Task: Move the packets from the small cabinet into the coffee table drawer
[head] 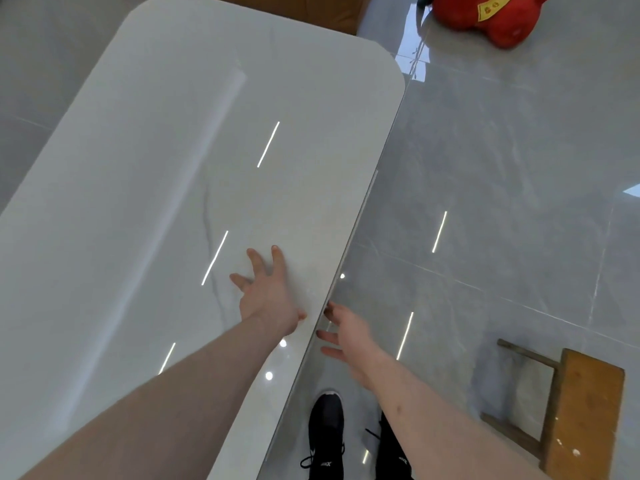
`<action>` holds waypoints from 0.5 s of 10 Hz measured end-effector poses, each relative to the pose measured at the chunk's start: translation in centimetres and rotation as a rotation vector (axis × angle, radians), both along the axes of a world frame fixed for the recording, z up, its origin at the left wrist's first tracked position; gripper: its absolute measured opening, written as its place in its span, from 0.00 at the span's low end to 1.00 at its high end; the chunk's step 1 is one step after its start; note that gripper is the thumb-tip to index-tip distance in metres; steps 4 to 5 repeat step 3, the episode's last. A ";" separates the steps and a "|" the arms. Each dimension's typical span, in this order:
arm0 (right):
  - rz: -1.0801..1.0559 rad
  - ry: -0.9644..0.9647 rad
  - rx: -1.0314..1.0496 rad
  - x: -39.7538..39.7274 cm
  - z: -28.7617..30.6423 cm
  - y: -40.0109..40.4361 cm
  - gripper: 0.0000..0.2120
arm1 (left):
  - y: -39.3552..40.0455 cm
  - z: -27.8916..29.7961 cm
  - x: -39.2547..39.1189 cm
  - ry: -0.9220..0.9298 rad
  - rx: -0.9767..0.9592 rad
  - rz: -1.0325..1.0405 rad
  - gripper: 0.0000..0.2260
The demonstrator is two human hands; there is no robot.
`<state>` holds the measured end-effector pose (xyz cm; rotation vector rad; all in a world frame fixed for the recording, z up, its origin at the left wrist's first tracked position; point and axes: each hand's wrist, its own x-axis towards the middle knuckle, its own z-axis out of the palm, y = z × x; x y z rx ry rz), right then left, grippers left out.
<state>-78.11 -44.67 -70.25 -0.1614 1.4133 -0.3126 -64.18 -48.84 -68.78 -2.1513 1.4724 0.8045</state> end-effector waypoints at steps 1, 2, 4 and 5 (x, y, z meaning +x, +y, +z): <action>-0.027 -0.148 0.069 0.1 -0.4 1.5 0.22 | 0.3 -0.1 0.0 0.019 0.011 0.000 0.56; -0.018 -0.211 0.097 -0.1 0.2 3.3 0.27 | -0.1 0.1 1.2 0.073 0.037 0.014 0.52; 0.062 -0.052 0.031 0.4 3.4 4.5 0.19 | 0.4 1.7 4.1 0.211 0.056 -0.109 0.42; 0.062 -0.052 0.031 0.4 3.4 4.5 0.19 | 0.4 1.7 4.1 0.211 0.056 -0.109 0.42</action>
